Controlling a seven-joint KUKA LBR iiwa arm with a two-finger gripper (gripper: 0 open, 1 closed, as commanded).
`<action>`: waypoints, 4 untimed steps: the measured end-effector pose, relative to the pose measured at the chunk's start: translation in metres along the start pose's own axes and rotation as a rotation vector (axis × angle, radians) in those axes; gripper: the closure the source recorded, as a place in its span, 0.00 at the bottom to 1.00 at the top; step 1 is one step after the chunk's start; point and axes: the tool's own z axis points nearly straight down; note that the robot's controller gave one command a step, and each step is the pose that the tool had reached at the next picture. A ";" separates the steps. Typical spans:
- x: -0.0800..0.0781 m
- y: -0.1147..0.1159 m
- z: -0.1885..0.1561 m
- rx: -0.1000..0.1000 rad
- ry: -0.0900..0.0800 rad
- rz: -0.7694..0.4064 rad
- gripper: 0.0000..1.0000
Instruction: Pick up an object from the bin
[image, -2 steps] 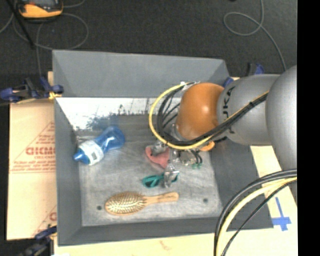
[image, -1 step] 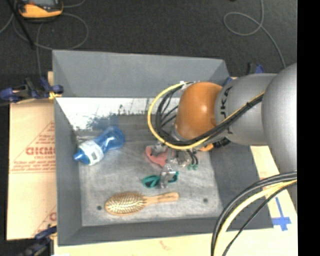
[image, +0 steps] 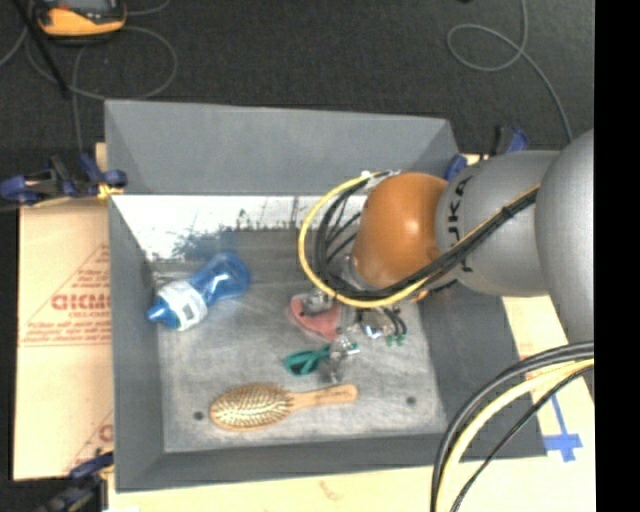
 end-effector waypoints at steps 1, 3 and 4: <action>-0.001 -0.001 -0.003 -0.004 -0.013 0.223 1.00; 0.000 -0.001 -0.006 -0.004 -0.007 0.223 1.00; 0.003 0.000 -0.023 -0.004 0.019 0.222 1.00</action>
Offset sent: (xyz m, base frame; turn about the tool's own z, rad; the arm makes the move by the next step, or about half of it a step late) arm 0.0000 0.0000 0.0000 0.0000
